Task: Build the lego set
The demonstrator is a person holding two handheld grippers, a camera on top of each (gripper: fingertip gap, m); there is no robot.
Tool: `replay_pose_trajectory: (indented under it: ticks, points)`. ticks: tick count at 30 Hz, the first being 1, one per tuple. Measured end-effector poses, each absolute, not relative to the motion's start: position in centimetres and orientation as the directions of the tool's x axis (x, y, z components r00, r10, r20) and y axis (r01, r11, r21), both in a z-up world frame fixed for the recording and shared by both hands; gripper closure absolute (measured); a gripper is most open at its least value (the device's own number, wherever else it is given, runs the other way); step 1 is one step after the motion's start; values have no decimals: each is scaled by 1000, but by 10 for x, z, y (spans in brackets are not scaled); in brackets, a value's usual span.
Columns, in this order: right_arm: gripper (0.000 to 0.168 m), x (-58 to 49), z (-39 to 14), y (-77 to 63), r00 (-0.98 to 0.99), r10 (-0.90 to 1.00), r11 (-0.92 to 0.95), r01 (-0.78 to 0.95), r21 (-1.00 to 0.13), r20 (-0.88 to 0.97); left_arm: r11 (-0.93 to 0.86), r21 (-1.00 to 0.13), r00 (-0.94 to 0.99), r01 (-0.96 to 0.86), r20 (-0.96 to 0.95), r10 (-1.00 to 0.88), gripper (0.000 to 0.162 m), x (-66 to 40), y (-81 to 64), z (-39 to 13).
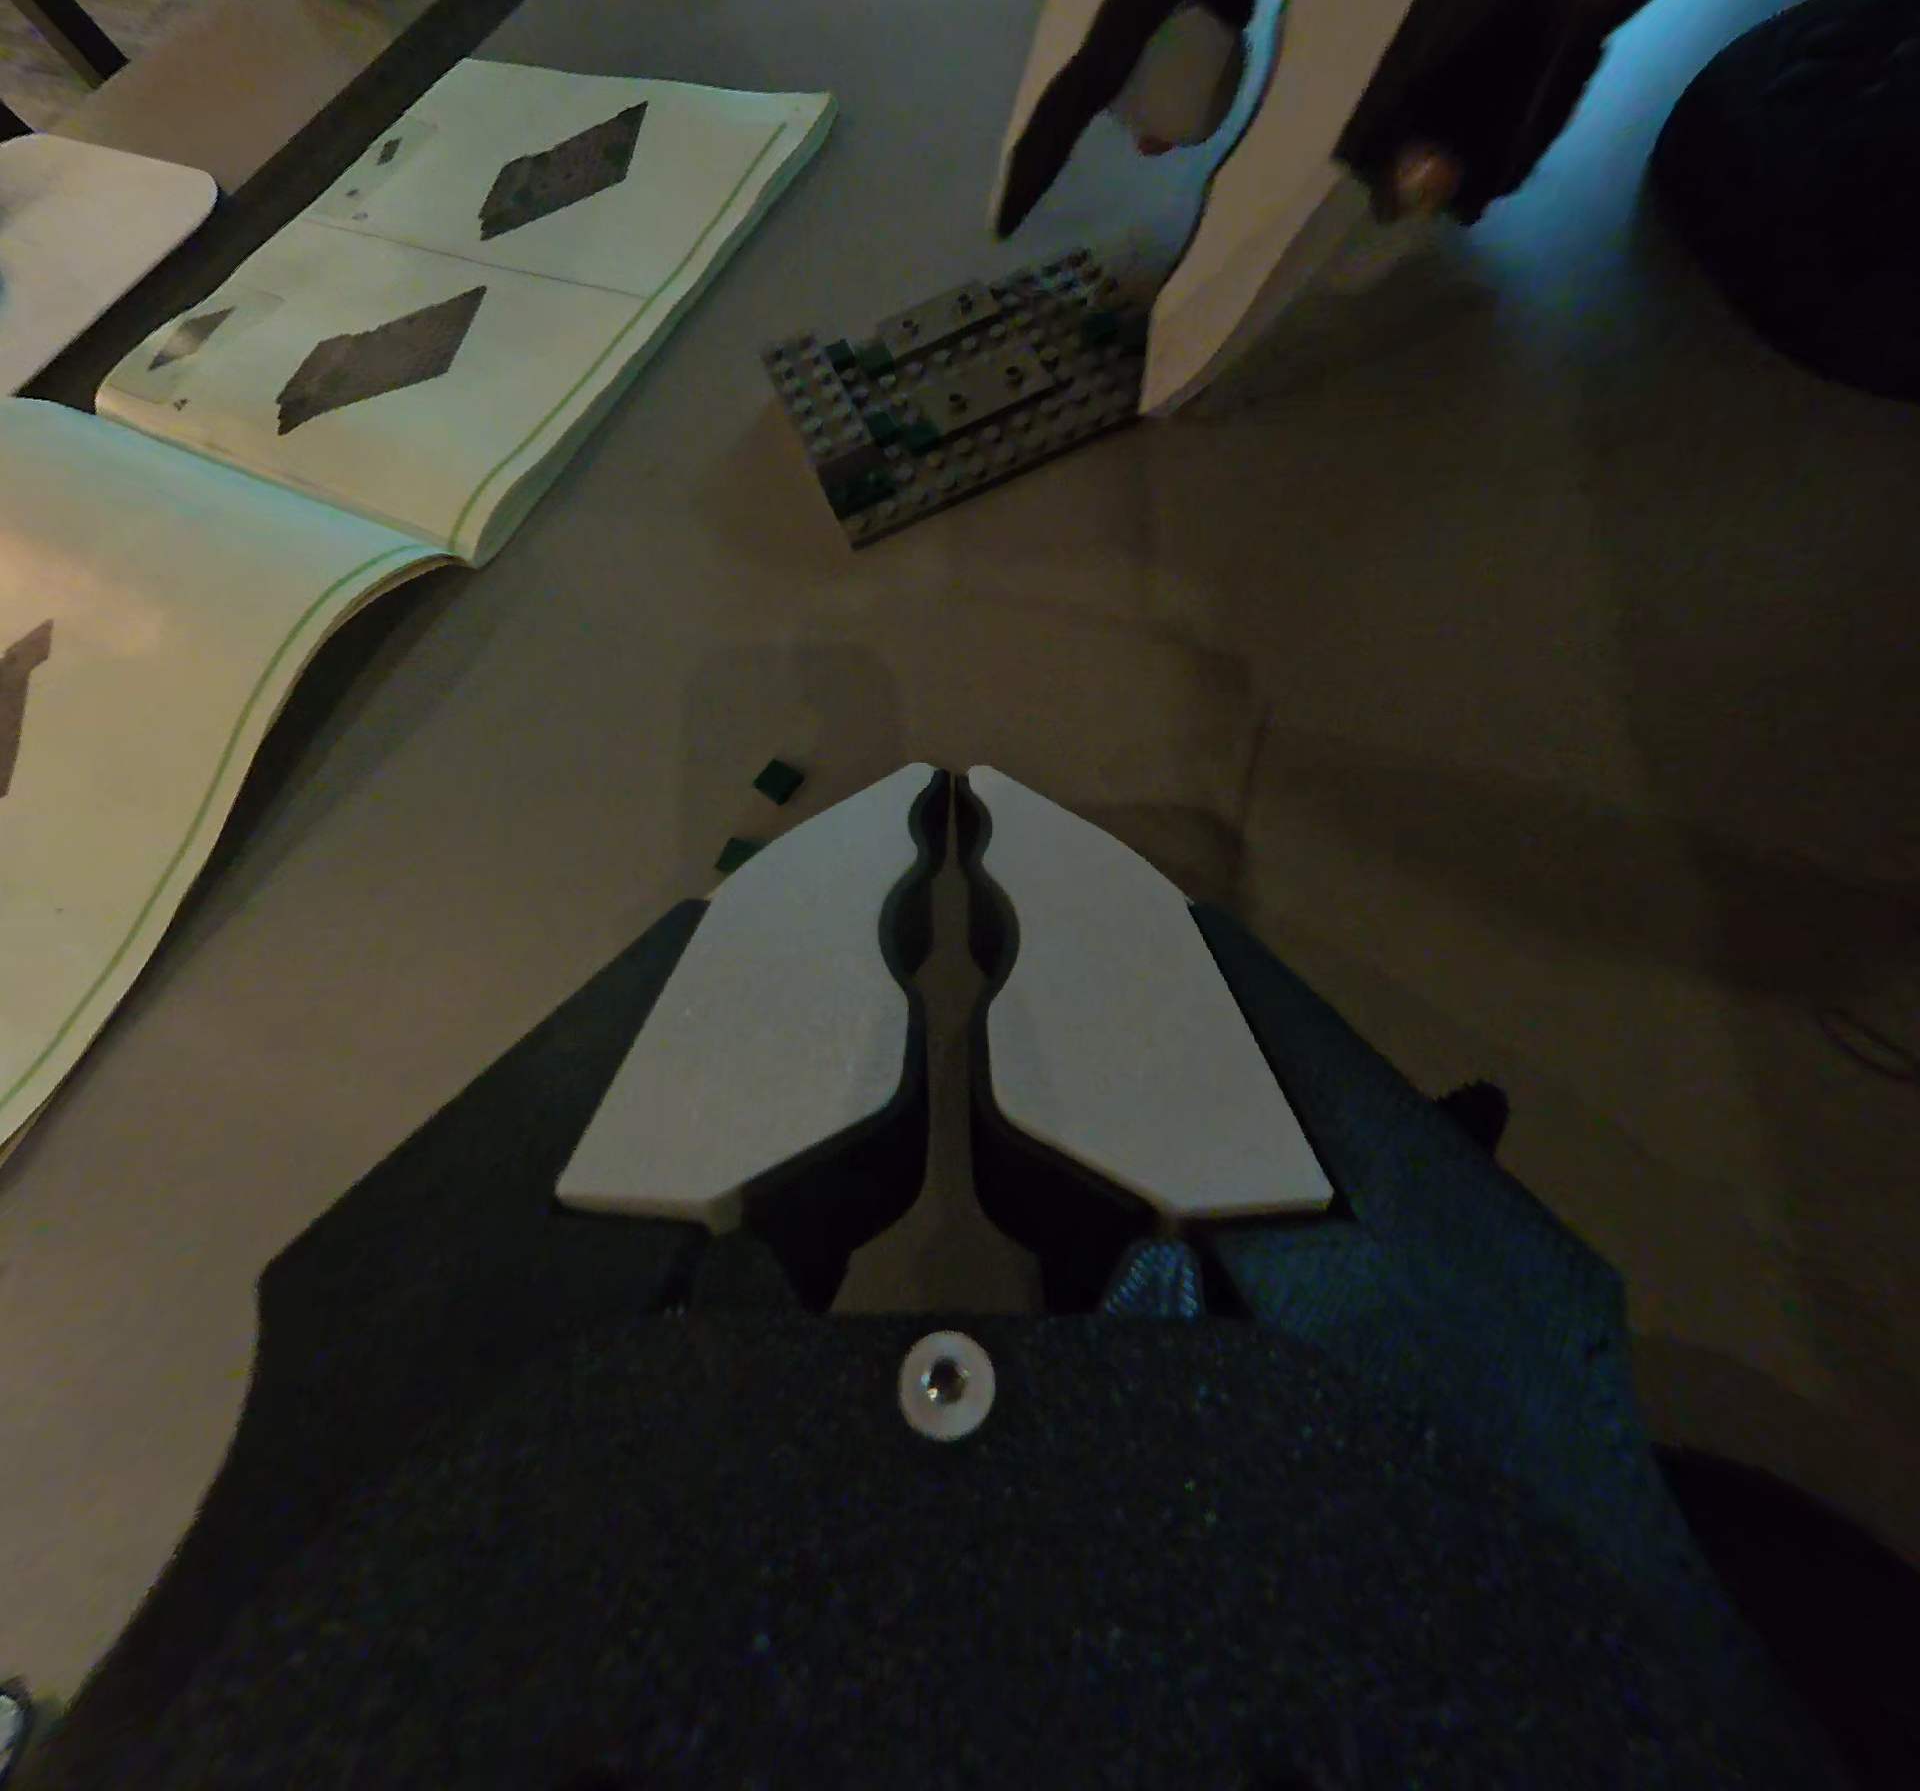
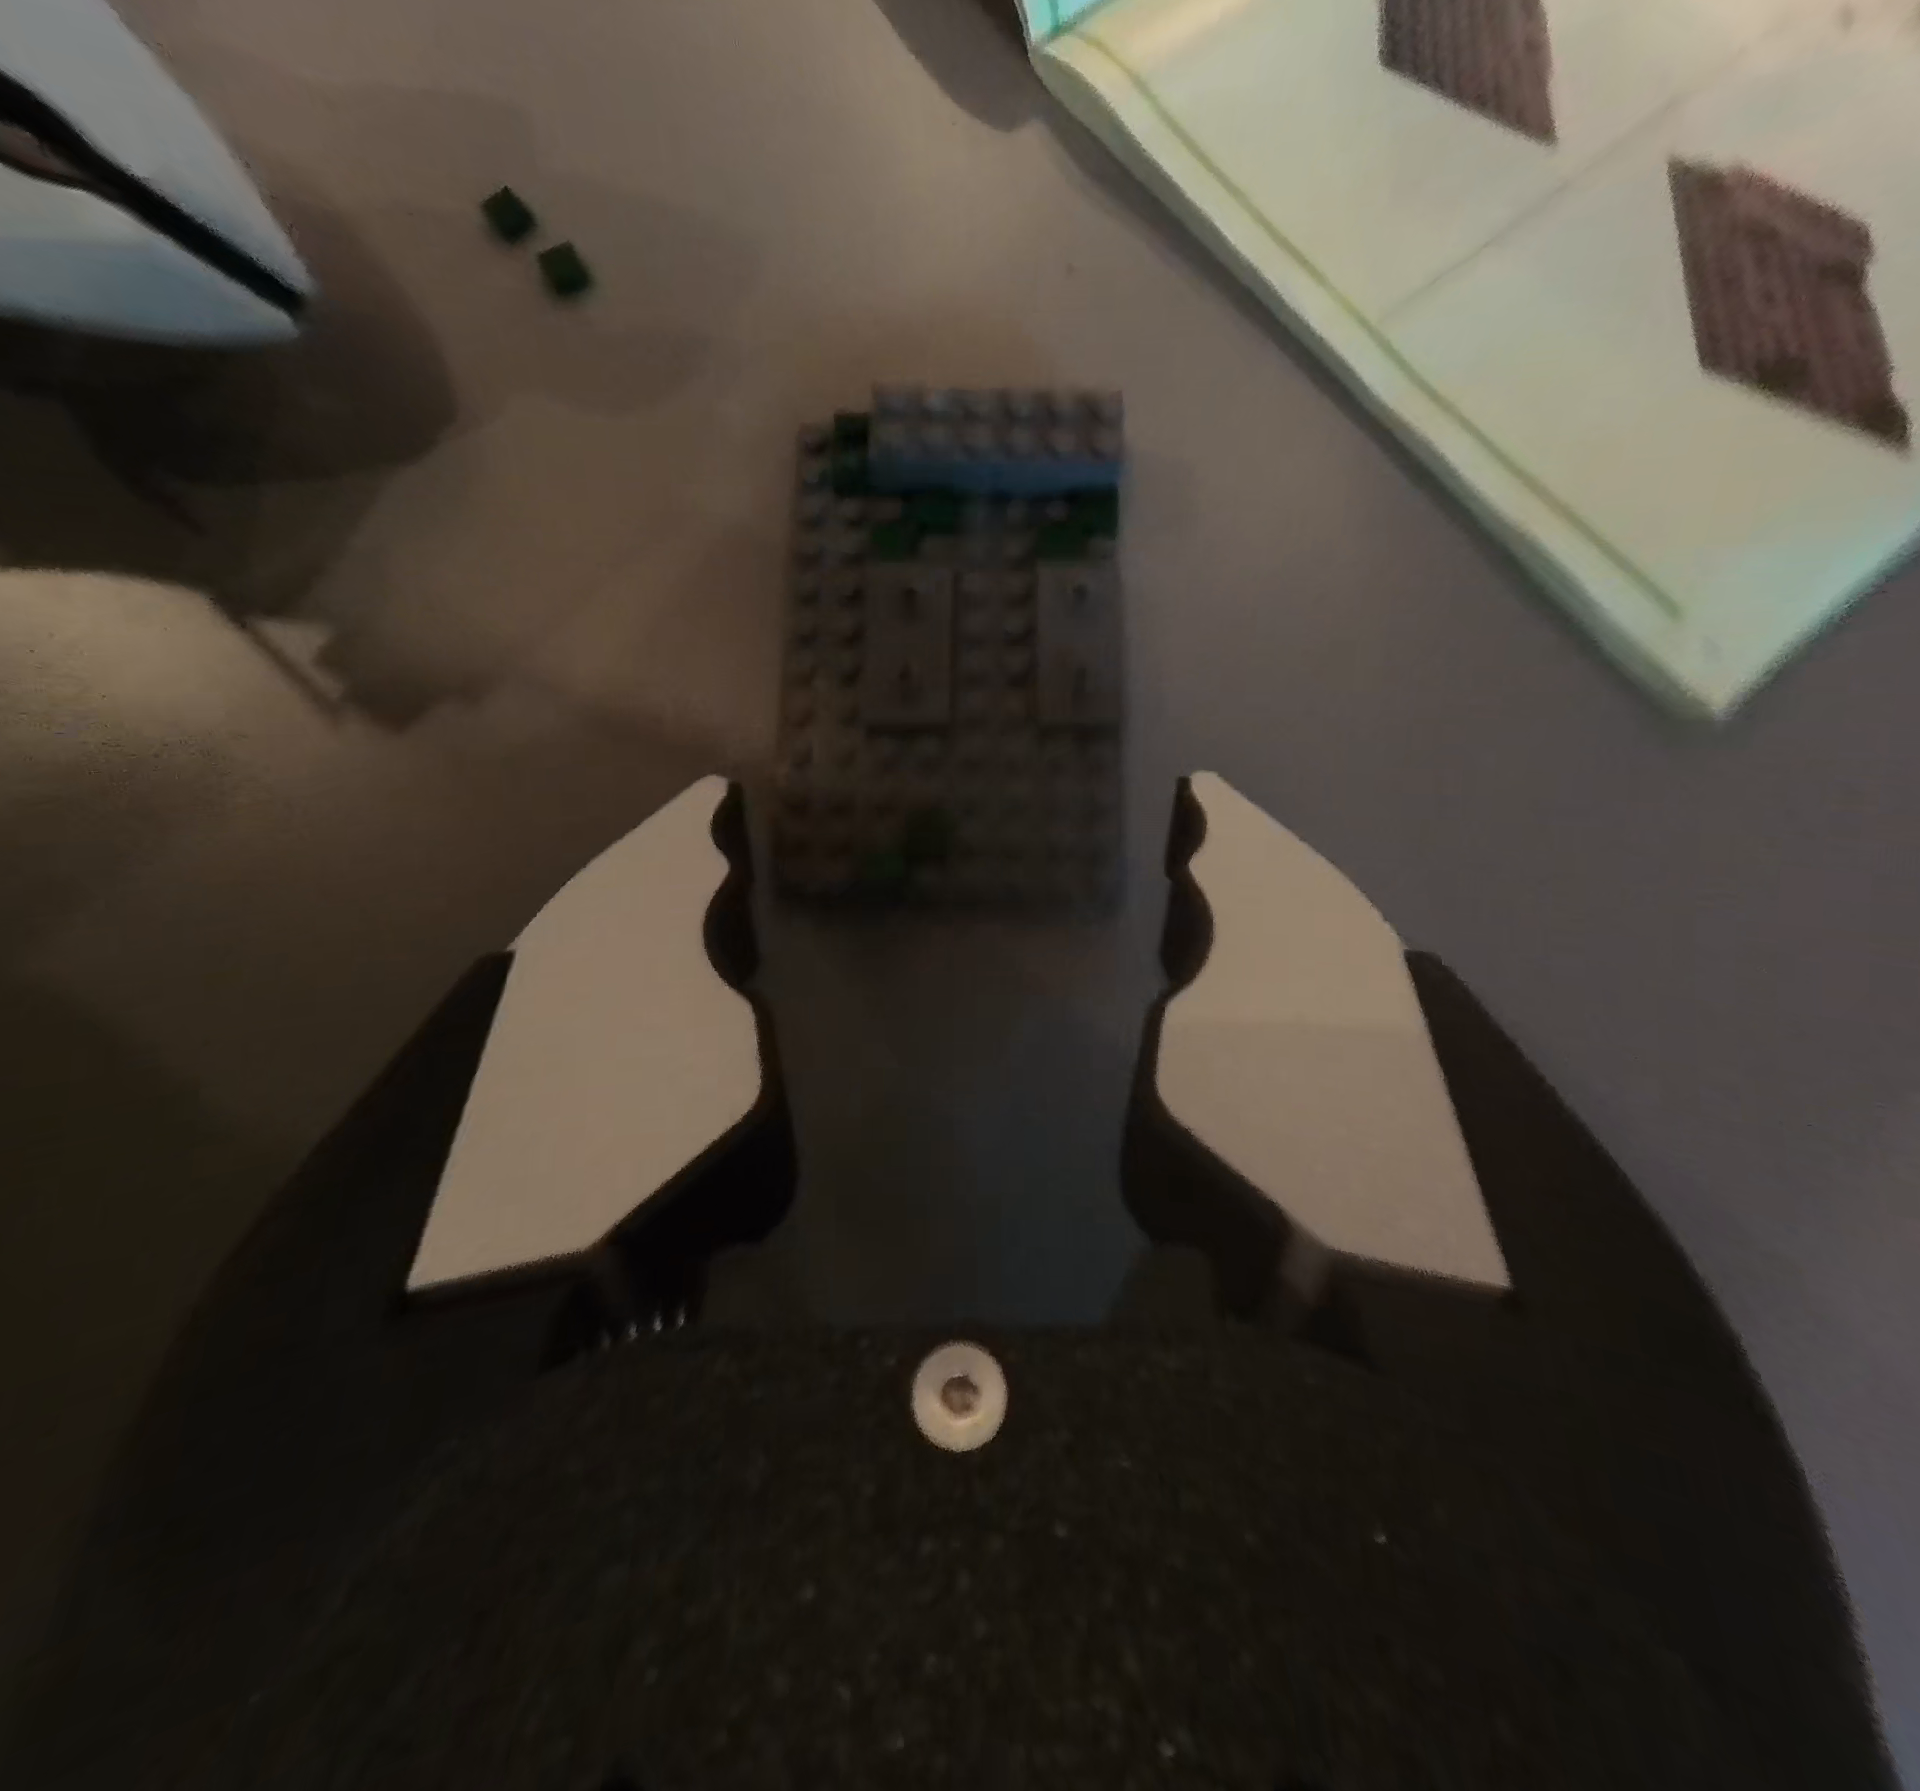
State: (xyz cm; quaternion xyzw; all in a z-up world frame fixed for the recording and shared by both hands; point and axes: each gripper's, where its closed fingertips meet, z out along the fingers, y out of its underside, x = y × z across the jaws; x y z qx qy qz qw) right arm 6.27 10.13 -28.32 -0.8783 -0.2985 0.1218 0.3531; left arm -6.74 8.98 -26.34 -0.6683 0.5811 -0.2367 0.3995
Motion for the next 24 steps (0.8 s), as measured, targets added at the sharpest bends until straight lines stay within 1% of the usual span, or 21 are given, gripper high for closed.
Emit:
replay_pose_trajectory:
  ticks: [9, 12, 15, 20, 22, 24]
  points:
    - [91, 33, -282, 143, 710, 703, -538, 559, -631, 30, -6, -812, 230, -583, -158, -960, 161, -70, 93, -261]
    - [99, 26, -284, 152, 704, 710, -553, 563, -614, 6, -8, -813, 235, -583, -159, -959, 161, -72, 94, -260]
    - [112, 26, -282, 156, 704, 710, -565, 553, -612, -19, -10, -813, 237, -582, -157, -959, 162, -72, 95, -261]
    - [113, 26, -282, 154, 693, 720, -572, 554, -605, -46, -12, -813, 234, -581, -153, -960, 162, -72, 95, -261]
    - [118, 22, -281, 152, 675, 736, -559, 557, -614, -58, -11, -812, 232, -584, -154, -960, 161, -72, 95, -261]
    - [118, 17, -281, 146, 640, 766, -532, 580, -617, -59, -10, -810, 230, -586, -155, -961, 161, -72, 94, -262]
